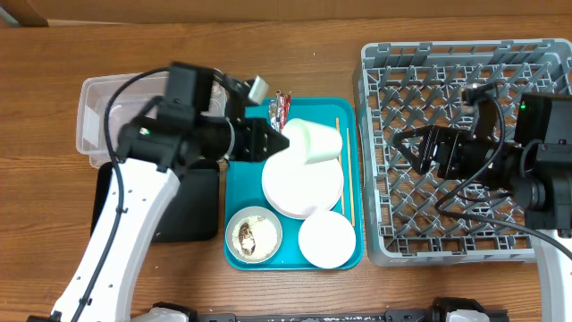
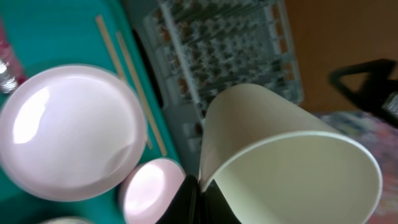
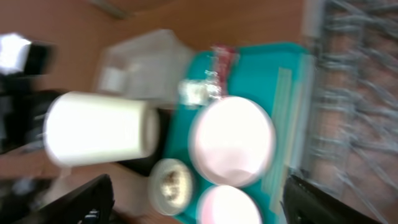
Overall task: Sort waste into correct bins and load items into the dishwasher
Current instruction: 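Carry the white cup with the right gripper into the dish rack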
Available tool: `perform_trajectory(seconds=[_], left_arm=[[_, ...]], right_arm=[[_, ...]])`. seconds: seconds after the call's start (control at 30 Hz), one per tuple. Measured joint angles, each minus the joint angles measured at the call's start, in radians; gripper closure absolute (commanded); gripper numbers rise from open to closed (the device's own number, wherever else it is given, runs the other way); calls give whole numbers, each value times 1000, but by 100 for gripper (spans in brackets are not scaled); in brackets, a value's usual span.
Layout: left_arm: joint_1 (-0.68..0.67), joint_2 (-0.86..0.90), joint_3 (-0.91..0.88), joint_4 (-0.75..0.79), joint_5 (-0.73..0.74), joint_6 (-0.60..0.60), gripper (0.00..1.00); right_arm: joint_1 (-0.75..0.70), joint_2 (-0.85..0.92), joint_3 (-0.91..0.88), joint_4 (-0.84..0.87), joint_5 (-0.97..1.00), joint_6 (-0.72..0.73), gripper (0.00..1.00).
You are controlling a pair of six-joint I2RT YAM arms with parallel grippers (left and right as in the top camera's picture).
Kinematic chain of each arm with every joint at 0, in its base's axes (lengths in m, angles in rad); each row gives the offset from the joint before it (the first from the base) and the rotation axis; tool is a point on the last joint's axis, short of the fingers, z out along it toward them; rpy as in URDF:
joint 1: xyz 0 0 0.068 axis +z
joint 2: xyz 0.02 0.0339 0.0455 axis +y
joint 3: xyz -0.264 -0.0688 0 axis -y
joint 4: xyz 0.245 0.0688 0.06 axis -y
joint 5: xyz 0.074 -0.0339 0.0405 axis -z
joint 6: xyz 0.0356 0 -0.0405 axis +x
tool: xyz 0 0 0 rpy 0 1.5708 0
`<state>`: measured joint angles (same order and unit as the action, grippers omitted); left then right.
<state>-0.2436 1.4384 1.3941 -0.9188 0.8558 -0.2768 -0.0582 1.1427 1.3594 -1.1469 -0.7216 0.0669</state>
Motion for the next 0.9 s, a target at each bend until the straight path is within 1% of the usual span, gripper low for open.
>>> perform_trajectory(seconds=[0.07,0.17,0.27,0.33,0.37,0.4,0.53,0.67,0.73,0.77,0.8,0.83,0.9], left_arm=[[30,14,0,39,137,11,96],[40,31,0,115,312,21,96],[41,37,0,162,428,18,96],[41,38,0,185,483,16,96],[41,38,0,195,507,15,96],[41,38,0,204,533,14,96],[41,38,0,216,614,14,96],[40,38,0,217,657,14,96],[41,38,0,217,668,15,96],[40,38,0,217,672,15,96],[40,38,0,217,674,15,96],[39,38,0,217,678,15,96],[31,38,0,217,678,15,96]], right_arm=[[0,0,0,48,-117,-31,14],[9,0,0,113,-259,-60,14],[51,0,0,171,-368,-73,9],[92,0,0,211,-415,-78,7],[111,0,0,228,-431,-83,2],[135,0,0,246,-445,-84,1],[217,0,0,316,-449,-67,2],[243,18,0,340,-426,-38,2],[253,30,0,355,-426,-32,3],[261,36,0,365,-426,-27,7],[265,39,0,369,-427,-25,15],[270,40,0,376,-427,-23,20],[281,40,0,387,-426,-16,23]])
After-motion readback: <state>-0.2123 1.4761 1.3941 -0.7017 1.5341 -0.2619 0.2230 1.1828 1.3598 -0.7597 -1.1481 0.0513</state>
